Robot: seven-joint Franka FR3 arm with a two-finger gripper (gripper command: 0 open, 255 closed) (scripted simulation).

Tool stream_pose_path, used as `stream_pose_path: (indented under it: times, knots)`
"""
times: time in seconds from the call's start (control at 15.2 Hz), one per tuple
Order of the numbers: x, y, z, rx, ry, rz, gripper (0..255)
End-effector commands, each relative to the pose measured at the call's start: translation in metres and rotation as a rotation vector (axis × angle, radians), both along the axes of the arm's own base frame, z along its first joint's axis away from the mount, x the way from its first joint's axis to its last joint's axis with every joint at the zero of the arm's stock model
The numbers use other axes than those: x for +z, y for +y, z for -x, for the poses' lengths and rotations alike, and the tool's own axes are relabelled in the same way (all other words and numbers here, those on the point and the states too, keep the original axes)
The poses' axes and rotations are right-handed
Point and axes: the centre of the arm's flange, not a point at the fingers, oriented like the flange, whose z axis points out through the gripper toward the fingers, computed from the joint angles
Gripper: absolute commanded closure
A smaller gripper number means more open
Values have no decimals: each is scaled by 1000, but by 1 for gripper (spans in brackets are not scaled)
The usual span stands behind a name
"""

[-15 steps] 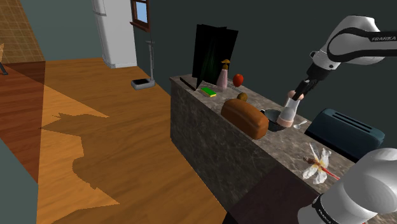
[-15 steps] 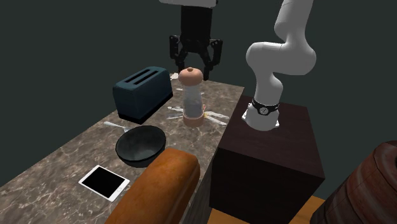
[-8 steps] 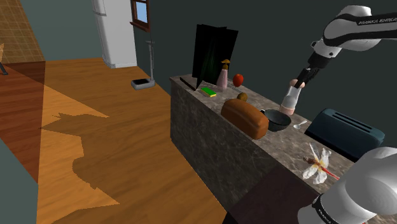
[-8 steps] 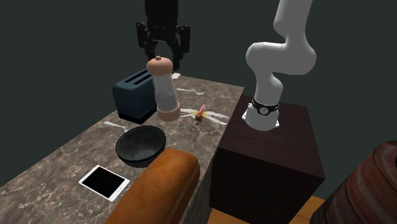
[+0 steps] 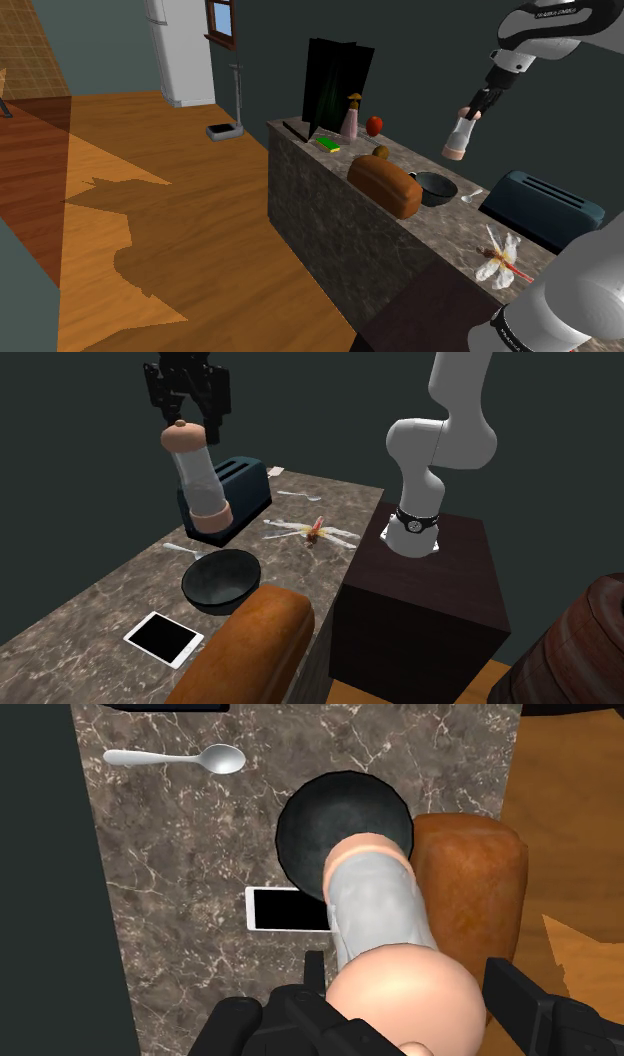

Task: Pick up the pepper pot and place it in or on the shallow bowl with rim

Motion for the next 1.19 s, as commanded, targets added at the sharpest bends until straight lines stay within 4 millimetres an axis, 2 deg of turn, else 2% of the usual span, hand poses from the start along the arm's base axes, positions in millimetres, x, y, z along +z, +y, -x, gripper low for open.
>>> stream_pose_path:
  times: [0.0,1.12]
  knots:
    - [-5,-6,-2,2,-1,1,255]
    - [-95,-6,-2,2,-1,1,255]
